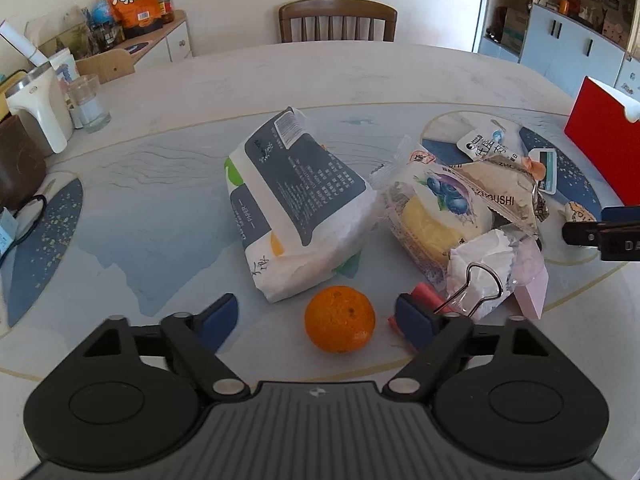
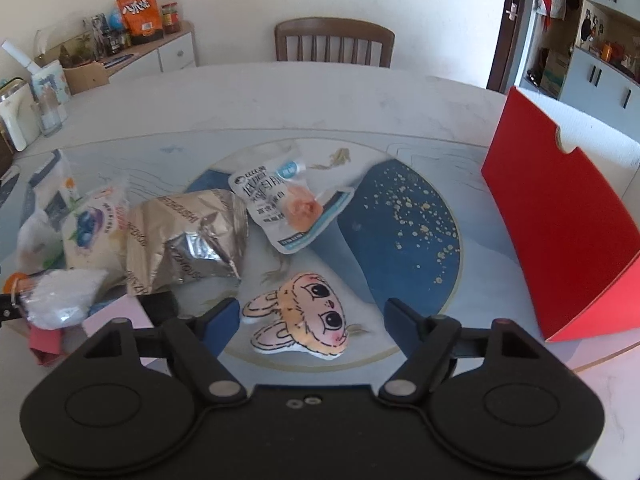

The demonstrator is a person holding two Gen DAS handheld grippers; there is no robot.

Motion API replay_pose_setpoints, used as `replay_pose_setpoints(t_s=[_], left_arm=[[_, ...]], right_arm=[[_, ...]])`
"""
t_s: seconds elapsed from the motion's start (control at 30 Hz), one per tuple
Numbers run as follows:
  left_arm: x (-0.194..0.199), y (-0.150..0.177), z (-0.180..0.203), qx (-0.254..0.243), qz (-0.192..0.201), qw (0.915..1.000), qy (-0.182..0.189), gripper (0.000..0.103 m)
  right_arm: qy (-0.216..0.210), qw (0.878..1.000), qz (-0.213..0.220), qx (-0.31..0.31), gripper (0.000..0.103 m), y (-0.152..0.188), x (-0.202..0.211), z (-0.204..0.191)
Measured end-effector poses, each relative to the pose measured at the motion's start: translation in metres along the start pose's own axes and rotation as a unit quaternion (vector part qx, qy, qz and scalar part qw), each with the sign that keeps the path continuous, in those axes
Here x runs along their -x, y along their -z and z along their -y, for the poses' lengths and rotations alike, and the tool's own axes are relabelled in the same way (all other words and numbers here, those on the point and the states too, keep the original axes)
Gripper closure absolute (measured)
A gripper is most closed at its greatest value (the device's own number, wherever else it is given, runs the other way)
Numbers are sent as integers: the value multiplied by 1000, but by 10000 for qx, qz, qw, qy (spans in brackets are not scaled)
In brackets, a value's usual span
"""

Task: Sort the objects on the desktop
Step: 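Reach the left gripper to the orange while the right gripper grasps the bunny sticker pack, then carry the orange and bunny pack with both grippers over the red box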

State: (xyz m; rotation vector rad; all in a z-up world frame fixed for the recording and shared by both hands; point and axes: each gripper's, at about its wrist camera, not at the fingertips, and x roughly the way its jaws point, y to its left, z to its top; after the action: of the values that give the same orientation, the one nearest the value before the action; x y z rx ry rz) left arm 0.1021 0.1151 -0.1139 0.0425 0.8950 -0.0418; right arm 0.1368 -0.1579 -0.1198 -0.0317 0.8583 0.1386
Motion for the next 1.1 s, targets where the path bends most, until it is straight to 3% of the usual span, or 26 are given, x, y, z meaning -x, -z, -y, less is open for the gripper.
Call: replay_pose_setpoints(t_s=[0.47, 0.8, 1.1], left_arm=[[-1, 0, -1, -83, -23, 9998, 201, 66], [5, -1, 1, -250, -5, 9990, 372, 68], [32, -6, 10, -515, 185, 9965, 639, 68]], right_arm=[[-83, 9997, -199, -141, 46, -3, -13, -1], [51, 9996, -147, -228, 48, -3, -4, -2], [102, 9988, -8, -474, 48, 2, 28, -3]])
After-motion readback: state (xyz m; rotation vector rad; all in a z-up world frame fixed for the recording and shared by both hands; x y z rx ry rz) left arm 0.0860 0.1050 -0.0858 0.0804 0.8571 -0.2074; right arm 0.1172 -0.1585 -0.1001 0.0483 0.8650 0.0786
